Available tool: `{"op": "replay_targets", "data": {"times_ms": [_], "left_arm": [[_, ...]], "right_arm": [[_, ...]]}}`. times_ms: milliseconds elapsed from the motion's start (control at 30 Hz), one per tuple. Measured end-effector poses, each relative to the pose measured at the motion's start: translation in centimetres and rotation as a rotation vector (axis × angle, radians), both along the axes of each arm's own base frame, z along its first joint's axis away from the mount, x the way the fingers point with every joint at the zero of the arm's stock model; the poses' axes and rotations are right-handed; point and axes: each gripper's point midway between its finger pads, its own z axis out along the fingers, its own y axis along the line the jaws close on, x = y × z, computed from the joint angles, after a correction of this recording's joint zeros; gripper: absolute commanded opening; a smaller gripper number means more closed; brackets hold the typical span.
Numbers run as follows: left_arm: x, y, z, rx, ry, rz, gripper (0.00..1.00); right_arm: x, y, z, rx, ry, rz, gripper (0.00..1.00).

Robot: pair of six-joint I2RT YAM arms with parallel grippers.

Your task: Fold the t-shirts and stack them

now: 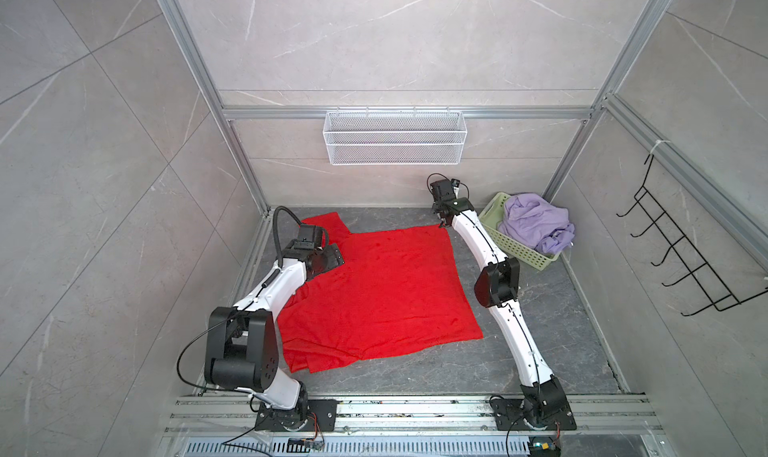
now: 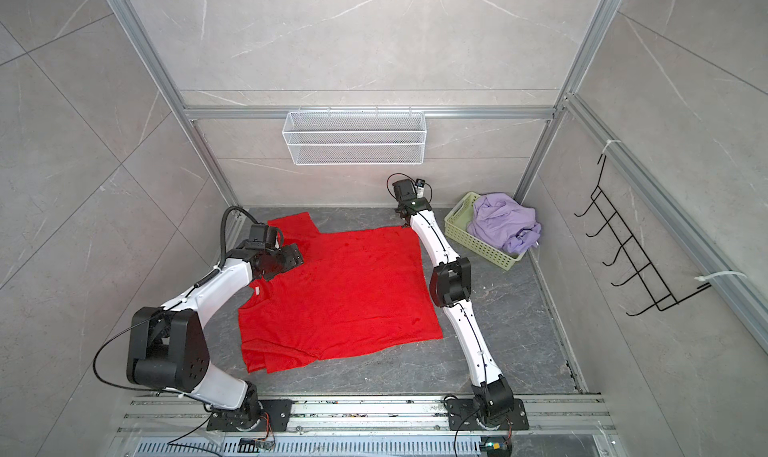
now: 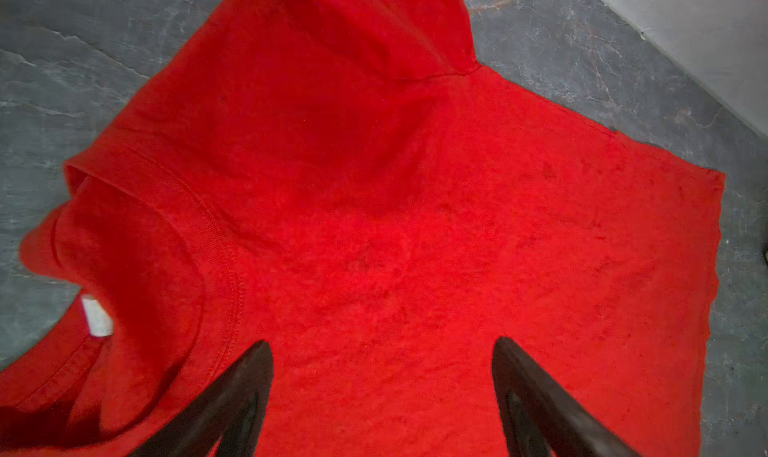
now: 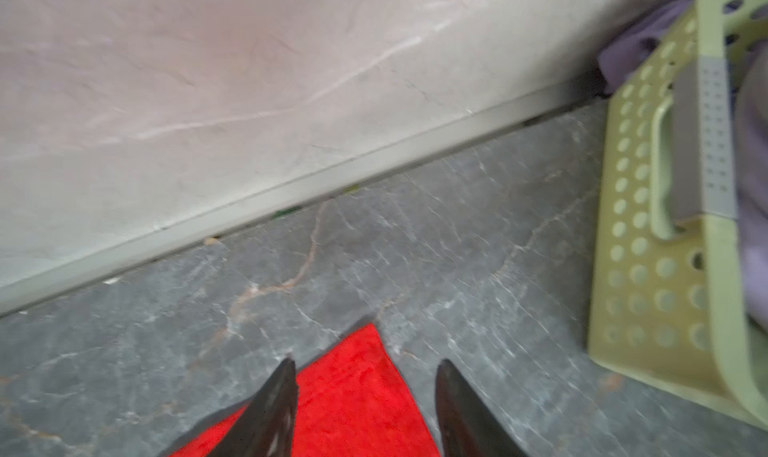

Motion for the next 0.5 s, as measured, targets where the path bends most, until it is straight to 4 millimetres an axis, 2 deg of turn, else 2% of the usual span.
{"op": "replay_targets", "data": {"times_ms": [167, 333, 400, 500], "left_arm": [[-0.5, 0.6, -0.1, 0.020, 0.013, 0.018, 0.89], [-0.2, 1.8, -0.9, 0.006, 0.031, 0.058, 0.89], [0.1, 2.1, -2.1, -0.005, 0.062, 0.069, 0.89], [1.1, 2.3, -4.5, -0.018, 0.122, 0.077, 0.89]], "right_arm": [[-1.8, 1.7, -0.2, 0.036, 0.076, 0.077, 0.56], [-6.8, 5.8, -1.0, 0.129, 0.176, 0.178, 0.56], [-9.5, 8.1, -1.6, 0.191, 0.202, 0.208, 0.56], [-12.9, 10.5, -3.2, 0.274, 0.242, 0.225, 0.56]]}}
